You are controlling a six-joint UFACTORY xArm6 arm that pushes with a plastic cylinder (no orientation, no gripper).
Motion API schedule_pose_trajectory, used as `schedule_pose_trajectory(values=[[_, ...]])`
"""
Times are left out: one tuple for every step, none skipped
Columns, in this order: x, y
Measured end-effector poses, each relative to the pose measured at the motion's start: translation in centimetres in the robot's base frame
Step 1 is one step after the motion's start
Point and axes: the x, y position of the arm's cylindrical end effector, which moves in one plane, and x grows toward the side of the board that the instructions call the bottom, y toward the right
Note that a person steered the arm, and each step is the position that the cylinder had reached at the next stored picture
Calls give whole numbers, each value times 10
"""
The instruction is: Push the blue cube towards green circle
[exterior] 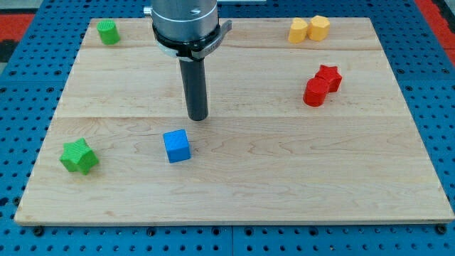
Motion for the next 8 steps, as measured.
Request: schedule_pose_trajectory(values=[[10, 10], [55, 37], [110, 24], [75, -71], [3, -78], [-5, -44], [30, -62], [76, -76]])
